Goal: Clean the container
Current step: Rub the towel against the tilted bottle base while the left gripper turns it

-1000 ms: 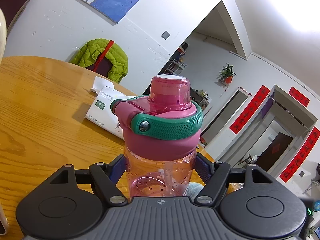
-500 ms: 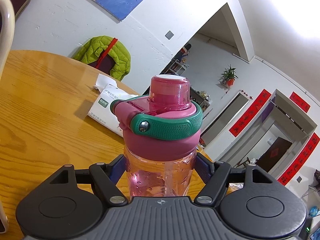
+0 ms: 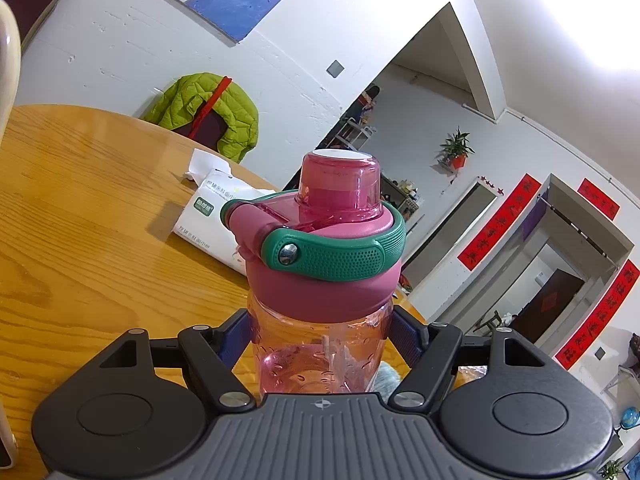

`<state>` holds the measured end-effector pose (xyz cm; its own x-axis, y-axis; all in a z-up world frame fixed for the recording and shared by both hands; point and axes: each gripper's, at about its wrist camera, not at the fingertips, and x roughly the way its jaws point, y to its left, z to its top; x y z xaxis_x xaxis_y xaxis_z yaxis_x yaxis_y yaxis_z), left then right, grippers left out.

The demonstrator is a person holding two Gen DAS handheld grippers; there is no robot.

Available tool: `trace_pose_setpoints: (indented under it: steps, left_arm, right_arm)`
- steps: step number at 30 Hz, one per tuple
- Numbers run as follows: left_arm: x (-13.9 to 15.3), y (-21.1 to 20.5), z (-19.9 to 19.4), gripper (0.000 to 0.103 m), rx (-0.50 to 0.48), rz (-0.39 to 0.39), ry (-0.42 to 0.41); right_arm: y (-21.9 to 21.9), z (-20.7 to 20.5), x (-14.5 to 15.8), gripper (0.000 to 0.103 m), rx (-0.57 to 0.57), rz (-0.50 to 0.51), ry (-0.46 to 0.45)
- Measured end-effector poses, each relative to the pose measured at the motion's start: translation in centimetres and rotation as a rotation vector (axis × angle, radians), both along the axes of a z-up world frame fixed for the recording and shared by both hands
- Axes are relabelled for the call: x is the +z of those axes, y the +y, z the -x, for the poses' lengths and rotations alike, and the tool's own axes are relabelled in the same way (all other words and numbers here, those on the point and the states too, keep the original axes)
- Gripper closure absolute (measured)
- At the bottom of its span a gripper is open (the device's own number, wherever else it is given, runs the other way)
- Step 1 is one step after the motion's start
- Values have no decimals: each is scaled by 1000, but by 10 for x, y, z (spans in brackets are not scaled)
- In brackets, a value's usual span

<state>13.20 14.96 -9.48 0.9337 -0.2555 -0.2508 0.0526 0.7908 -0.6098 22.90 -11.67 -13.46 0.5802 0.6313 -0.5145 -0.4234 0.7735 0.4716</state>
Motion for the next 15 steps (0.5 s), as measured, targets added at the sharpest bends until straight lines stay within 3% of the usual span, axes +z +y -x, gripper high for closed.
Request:
trace_pose_setpoints:
  steps: [7, 12, 15]
  left_arm:
    - [0, 0, 1, 32, 3, 1, 1]
    - [1, -2, 1, 32, 3, -2, 0]
    - [-1, -2, 1, 32, 2, -2, -1]
  right_arm:
    - [17, 39, 6, 74, 155, 59, -11]
    - [15, 70, 12, 74, 278, 28, 8]
    - [10, 71, 22, 74, 230, 55, -42]
